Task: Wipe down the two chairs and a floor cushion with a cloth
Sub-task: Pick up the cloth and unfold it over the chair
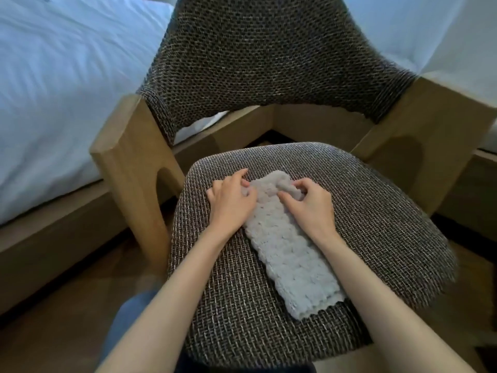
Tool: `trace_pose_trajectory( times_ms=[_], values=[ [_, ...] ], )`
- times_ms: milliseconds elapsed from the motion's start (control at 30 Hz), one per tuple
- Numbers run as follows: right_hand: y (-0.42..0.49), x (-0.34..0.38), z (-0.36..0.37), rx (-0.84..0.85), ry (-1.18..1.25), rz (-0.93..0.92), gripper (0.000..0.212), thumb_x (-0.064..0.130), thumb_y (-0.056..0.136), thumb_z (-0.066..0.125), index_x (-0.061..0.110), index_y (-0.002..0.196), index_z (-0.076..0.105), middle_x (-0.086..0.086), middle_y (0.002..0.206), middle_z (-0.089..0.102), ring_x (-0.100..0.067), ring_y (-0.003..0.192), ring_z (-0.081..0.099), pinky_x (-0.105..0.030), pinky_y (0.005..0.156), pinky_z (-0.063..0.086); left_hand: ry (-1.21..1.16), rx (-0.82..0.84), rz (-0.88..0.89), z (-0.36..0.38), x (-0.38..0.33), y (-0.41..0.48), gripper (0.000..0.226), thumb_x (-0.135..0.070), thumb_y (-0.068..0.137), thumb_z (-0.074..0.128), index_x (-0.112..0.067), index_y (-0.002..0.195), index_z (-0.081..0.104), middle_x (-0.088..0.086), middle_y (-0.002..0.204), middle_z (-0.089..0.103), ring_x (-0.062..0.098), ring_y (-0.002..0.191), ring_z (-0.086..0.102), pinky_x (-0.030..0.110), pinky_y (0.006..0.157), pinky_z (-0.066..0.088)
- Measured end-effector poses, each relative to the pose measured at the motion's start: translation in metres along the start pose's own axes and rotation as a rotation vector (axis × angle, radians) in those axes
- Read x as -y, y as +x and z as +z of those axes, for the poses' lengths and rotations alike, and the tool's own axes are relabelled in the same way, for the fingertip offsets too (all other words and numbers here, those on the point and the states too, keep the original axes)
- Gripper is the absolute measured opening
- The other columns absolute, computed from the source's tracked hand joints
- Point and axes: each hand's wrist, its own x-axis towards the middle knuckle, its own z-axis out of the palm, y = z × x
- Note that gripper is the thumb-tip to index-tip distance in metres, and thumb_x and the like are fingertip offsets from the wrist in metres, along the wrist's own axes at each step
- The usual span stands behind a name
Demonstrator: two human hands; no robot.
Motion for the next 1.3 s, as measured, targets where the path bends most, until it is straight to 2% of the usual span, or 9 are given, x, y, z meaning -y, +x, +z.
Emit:
trace_pose_trajectory(
  times_ms=[67, 200, 333, 533, 733, 867, 1033, 1133, 1300],
  values=[
    [-0.005, 0.005, -0.013, 0.026, 0.122, -0.054, 0.015, 0.025, 0.080, 0.077, 0.020, 0.083, 0.063, 0.014, 0.076, 0.062, 0.001, 0.069, 0.056, -0.012, 0.062, 0.042, -0.036, 0.085, -0.015, -0.008, -0.001, -0.002, 0.048, -0.028, 0.091, 0.049, -0.028, 0.139, 0.044, -0.004, 0.112, 0.059, 0.025, 0.118, 0.041, 0.038, 0.102, 0.023],
    [-0.009, 0.018, -0.053, 0.143, 0.133, -0.208, 0.009, 0.017, 0.083, 0.074, 0.016, 0.088, 0.067, 0.010, 0.082, 0.068, -0.015, 0.073, 0.063, -0.028, 0.068, 0.051, 0.121, 0.263, 0.048, -0.026, 0.001, -0.001, 0.035, -0.036, 0.088, 0.057, -0.037, 0.124, 0.058, 0.001, 0.102, 0.048, 0.030, 0.116, 0.042, 0.038, 0.100, 0.030],
    [-0.001, 0.043, -0.087, 0.272, 0.237, -0.316, 0.013, 0.003, 0.088, 0.065, 0.014, 0.094, 0.068, 0.001, 0.088, 0.069, -0.014, 0.078, 0.060, -0.029, 0.071, 0.047, -0.020, 0.366, 0.153, -0.037, -0.017, -0.004, 0.018, -0.033, 0.084, 0.067, -0.033, 0.099, 0.057, 0.008, 0.133, 0.037, 0.022, 0.133, 0.027, 0.031, 0.107, 0.023],
    [-0.004, 0.052, -0.105, 0.275, 0.471, -0.106, 0.035, -0.005, 0.092, 0.043, 0.018, 0.072, 0.061, 0.015, 0.066, 0.062, 0.004, 0.064, 0.053, -0.014, 0.061, 0.042, -0.334, 0.711, 0.137, -0.035, -0.047, -0.015, 0.059, -0.033, 0.086, 0.068, -0.027, 0.135, 0.035, -0.013, 0.122, 0.051, -0.008, 0.103, 0.053, 0.002, 0.079, 0.040],
    [0.010, 0.043, -0.124, 0.039, 0.427, -0.006, 0.029, 0.004, 0.095, 0.046, 0.019, 0.073, 0.057, 0.004, 0.067, 0.052, 0.004, 0.051, 0.044, -0.012, 0.050, 0.036, -0.318, 0.394, 0.252, -0.053, -0.050, -0.008, 0.013, -0.021, 0.085, 0.070, -0.010, 0.093, 0.070, -0.010, 0.076, 0.069, -0.001, 0.067, 0.060, 0.017, 0.062, 0.046],
    [0.043, 0.055, -0.131, -0.080, 0.320, -0.034, 0.025, 0.008, 0.093, 0.056, 0.022, 0.073, 0.049, 0.007, 0.073, 0.051, -0.001, 0.064, 0.045, -0.015, 0.059, 0.037, -0.111, 0.102, 0.345, -0.090, -0.064, 0.019, 0.008, -0.003, 0.087, 0.057, 0.004, 0.086, 0.062, 0.017, 0.080, 0.064, 0.024, 0.075, 0.055, 0.038, 0.072, 0.045],
    [0.084, 0.093, -0.155, -0.263, 0.372, -0.159, 0.015, 0.018, 0.090, 0.063, 0.020, 0.102, 0.055, 0.012, 0.077, 0.055, 0.002, 0.069, 0.051, -0.017, 0.068, 0.040, -0.031, -0.219, 0.556, -0.151, -0.123, 0.038, 0.031, 0.002, 0.081, 0.052, -0.020, 0.065, 0.037, -0.007, 0.065, 0.040, 0.019, 0.072, 0.042, 0.031, 0.063, 0.023],
    [0.086, 0.093, -0.164, -0.318, 0.280, -0.244, 0.020, 0.015, 0.093, 0.056, 0.028, 0.107, 0.064, 0.012, 0.082, 0.062, -0.007, 0.073, 0.058, -0.021, 0.070, 0.045, 0.048, -0.315, 0.684, -0.162, -0.137, 0.040, 0.007, -0.006, 0.082, 0.057, -0.012, 0.084, 0.059, 0.005, 0.084, 0.057, 0.022, 0.084, 0.050, 0.030, 0.070, 0.032],
    [0.058, 0.048, -0.154, -0.338, 0.275, -0.154, 0.024, 0.009, 0.093, 0.054, 0.029, 0.093, 0.068, 0.009, 0.093, 0.068, -0.002, 0.084, 0.062, -0.011, 0.074, 0.046, 0.084, -0.257, 0.815, -0.135, -0.121, 0.010, 0.022, -0.009, 0.081, 0.066, -0.014, 0.101, 0.066, 0.002, 0.092, 0.058, 0.019, 0.088, 0.056, 0.038, 0.075, 0.046]
  ],
)
